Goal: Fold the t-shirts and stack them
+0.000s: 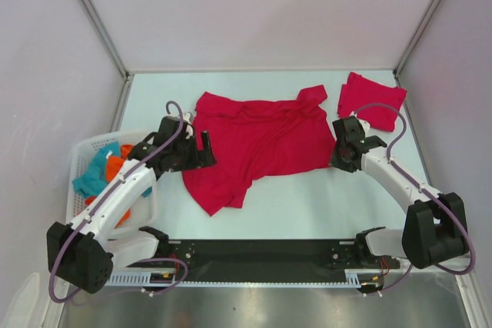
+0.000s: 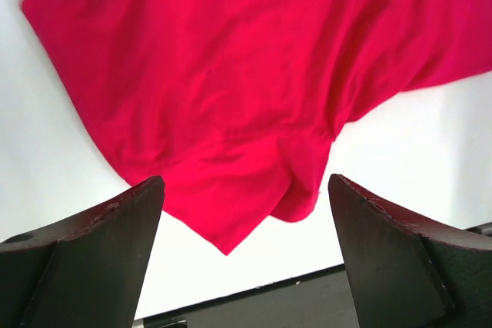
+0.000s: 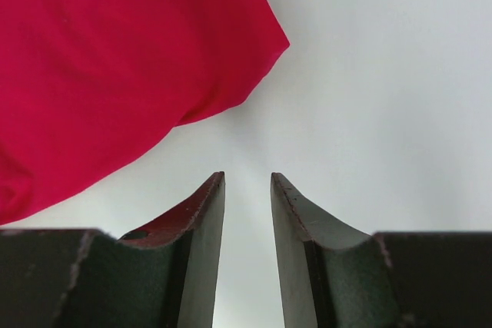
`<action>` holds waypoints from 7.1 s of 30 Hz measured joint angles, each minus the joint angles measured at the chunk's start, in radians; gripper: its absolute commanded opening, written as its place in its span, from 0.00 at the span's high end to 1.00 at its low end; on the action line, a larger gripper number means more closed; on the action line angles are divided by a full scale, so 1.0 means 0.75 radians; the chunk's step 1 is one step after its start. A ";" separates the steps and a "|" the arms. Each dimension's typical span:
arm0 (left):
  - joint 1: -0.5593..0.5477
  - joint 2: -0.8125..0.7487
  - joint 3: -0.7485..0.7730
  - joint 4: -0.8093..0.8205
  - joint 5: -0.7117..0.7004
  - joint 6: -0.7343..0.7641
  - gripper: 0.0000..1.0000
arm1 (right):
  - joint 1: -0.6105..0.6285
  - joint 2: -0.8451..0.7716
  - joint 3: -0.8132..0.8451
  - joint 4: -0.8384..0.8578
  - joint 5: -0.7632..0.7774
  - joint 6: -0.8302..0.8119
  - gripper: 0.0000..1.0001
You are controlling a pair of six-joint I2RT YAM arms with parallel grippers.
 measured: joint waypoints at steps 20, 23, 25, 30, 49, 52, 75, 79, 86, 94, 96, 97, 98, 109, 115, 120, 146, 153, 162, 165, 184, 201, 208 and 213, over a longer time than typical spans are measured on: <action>-0.197 -0.173 -0.297 0.049 -0.046 -0.103 0.07 | 0.012 0.230 -0.004 0.183 0.020 -0.011 0.63; -0.257 -0.174 -0.327 0.036 -0.052 -0.132 0.07 | 0.019 0.266 0.008 0.199 0.025 -0.013 0.63; -0.291 -0.171 -0.327 0.036 -0.053 -0.155 0.07 | 0.025 0.287 0.021 0.210 0.027 -0.015 0.62; -0.349 -0.169 -0.332 0.043 -0.055 -0.204 0.07 | 0.038 0.327 0.073 0.220 0.036 -0.026 0.59; -0.438 -0.194 -0.362 0.006 -0.113 -0.274 0.07 | 0.047 0.309 0.079 0.231 0.076 -0.037 0.58; -0.458 -0.193 -0.362 0.005 -0.113 -0.284 0.06 | 0.047 0.293 0.053 0.232 0.083 -0.035 0.58; -0.505 -0.131 -0.366 0.013 -0.119 -0.306 0.07 | 0.047 0.344 -0.027 0.264 0.100 -0.026 0.60; -0.508 -0.124 -0.365 0.013 -0.129 -0.305 0.07 | 0.047 0.360 -0.023 0.269 0.103 -0.026 0.60; -0.510 -0.073 -0.334 0.013 -0.147 -0.305 0.08 | 0.049 0.358 0.077 0.246 0.145 -0.033 0.60; -0.515 -0.029 -0.307 0.013 -0.150 -0.305 0.08 | 0.054 0.352 0.102 0.244 0.169 -0.038 0.60; -0.518 -0.030 -0.307 0.013 -0.152 -0.305 0.08 | 0.054 0.365 0.097 0.249 0.168 -0.037 0.60; -0.519 -0.030 -0.307 0.013 -0.153 -0.305 0.07 | 0.054 0.371 0.093 0.251 0.168 -0.037 0.60; -0.520 -0.030 -0.307 0.012 -0.156 -0.305 0.07 | 0.054 0.378 0.086 0.255 0.167 -0.037 0.60; -0.521 -0.018 -0.307 0.013 -0.173 -0.304 0.10 | 0.054 0.439 0.078 0.275 0.167 -0.038 0.60; -0.524 0.013 -0.307 0.022 -0.173 -0.304 0.10 | 0.054 0.441 0.078 0.279 0.168 -0.038 0.60; -0.530 0.052 -0.312 0.063 -0.172 -0.303 0.16 | 0.054 0.441 0.077 0.278 0.170 -0.038 0.60; -0.576 0.171 -0.441 0.258 -0.144 -0.297 0.42 | 0.054 0.359 0.051 0.222 0.221 -0.042 0.80; -0.584 0.171 -0.450 0.296 -0.096 -0.294 0.49 | 0.054 0.359 0.040 0.218 0.224 -0.043 0.92; -0.587 0.169 -0.450 0.299 -0.073 -0.293 0.59 | 0.055 0.323 0.014 0.222 0.224 -0.052 1.00; -0.587 0.164 -0.450 0.297 -0.073 -0.293 0.62 | 0.055 0.304 0.011 0.226 0.225 -0.052 1.00; -0.590 0.047 -0.178 0.100 -0.141 -0.267 0.71 | 0.070 0.439 0.049 0.219 0.217 -0.067 0.62; -0.590 0.116 -0.276 0.071 -0.193 -0.258 0.67 | 0.079 0.464 0.083 0.226 0.216 -0.068 0.61; -0.591 0.150 -0.330 0.097 -0.195 -0.259 0.66 | 0.083 0.464 0.093 0.226 0.216 -0.068 0.62; -0.591 0.164 -0.348 0.116 -0.194 -0.259 0.66 | 0.083 0.464 0.093 0.227 0.216 -0.068 0.61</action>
